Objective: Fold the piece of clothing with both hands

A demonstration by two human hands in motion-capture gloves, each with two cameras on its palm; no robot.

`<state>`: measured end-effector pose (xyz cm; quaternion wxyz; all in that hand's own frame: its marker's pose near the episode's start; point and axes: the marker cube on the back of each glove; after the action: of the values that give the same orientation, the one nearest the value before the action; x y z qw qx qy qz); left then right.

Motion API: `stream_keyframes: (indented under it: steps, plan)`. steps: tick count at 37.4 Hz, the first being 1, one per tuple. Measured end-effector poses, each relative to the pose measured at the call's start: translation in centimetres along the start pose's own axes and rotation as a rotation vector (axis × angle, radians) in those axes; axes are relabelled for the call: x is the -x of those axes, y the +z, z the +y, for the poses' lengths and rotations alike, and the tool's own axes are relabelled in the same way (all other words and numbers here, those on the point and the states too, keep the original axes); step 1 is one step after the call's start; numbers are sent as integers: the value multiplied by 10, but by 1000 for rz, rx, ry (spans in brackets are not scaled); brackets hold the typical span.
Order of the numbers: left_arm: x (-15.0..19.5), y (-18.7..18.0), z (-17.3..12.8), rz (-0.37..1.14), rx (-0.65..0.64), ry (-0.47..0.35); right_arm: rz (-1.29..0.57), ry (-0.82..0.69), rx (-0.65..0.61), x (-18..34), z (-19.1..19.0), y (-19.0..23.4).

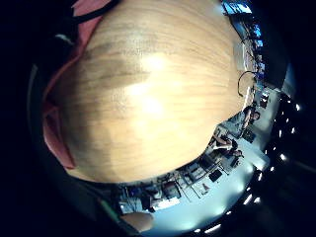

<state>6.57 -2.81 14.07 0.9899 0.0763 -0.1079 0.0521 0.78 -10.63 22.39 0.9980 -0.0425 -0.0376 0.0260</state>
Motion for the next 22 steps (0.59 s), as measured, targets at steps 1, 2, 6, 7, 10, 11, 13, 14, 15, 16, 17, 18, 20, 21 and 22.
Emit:
stream_keyframes:
  steps: [1,2,6,7,10,11,13,14,15,16,17,18,20,21,22]
  plan:
    - [-1,1,0,-1,-22,8,2,-2,-42,0,0,-1]
    - [-2,1,0,-4,-41,14,5,-5,-88,0,-1,-1]
    - [4,0,1,-48,-86,8,27,-4,-259,0,-3,-5]
    - [5,0,0,-49,-91,10,34,-2,-283,-1,-5,-6]
    - [7,-4,0,-2,-60,45,57,-6,-287,-1,-15,-8]
    - [7,-5,1,18,-34,62,68,-9,-270,1,-13,-12]
    - [9,-8,4,42,18,90,96,-14,-222,4,-4,-23]
    - [11,-10,5,44,35,103,112,-16,-199,5,-1,-28]
    - [12,-13,6,42,45,119,127,-20,-176,5,0,-32]
    - [13,-16,7,38,53,139,141,-25,-154,5,1,-36]
    - [13,-19,9,35,62,161,152,-32,-131,6,3,-41]
    - [12,-23,11,33,72,185,164,-41,-108,7,7,-46]
    - [11,-31,16,34,77,234,182,-62,-63,11,16,-56]
    - [12,-37,17,31,71,251,188,-72,-45,13,20,-61]
    - [14,-42,18,17,62,255,192,-81,-30,15,24,-66]
